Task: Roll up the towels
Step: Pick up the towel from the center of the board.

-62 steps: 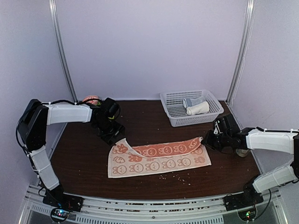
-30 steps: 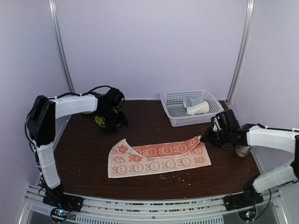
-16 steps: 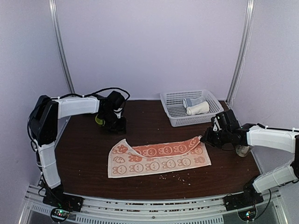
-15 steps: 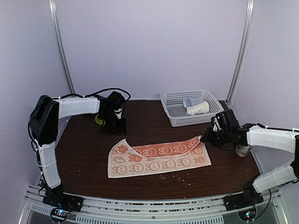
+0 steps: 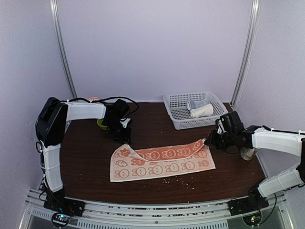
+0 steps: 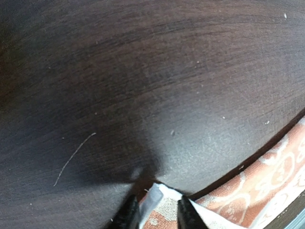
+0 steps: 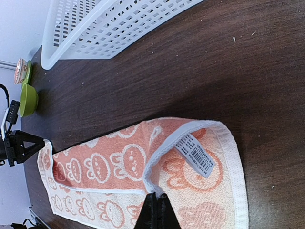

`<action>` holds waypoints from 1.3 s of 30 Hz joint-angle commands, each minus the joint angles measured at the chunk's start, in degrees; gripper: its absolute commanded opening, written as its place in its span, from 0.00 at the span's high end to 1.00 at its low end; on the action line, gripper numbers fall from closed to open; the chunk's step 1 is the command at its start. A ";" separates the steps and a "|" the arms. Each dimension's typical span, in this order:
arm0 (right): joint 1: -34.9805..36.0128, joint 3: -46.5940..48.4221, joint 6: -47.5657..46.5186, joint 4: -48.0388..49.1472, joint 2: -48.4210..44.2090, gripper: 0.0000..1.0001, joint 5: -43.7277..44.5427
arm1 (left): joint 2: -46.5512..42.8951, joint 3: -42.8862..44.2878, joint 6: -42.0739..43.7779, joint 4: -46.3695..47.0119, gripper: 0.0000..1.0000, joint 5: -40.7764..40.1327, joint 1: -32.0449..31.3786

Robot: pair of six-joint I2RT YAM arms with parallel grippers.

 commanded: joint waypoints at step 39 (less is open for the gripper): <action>0.19 -6.42 2.61 -3.59 -9.85 1.00 3.77 | -51.58 -58.38 1.20 48.37 1.00 -1.13 -6.08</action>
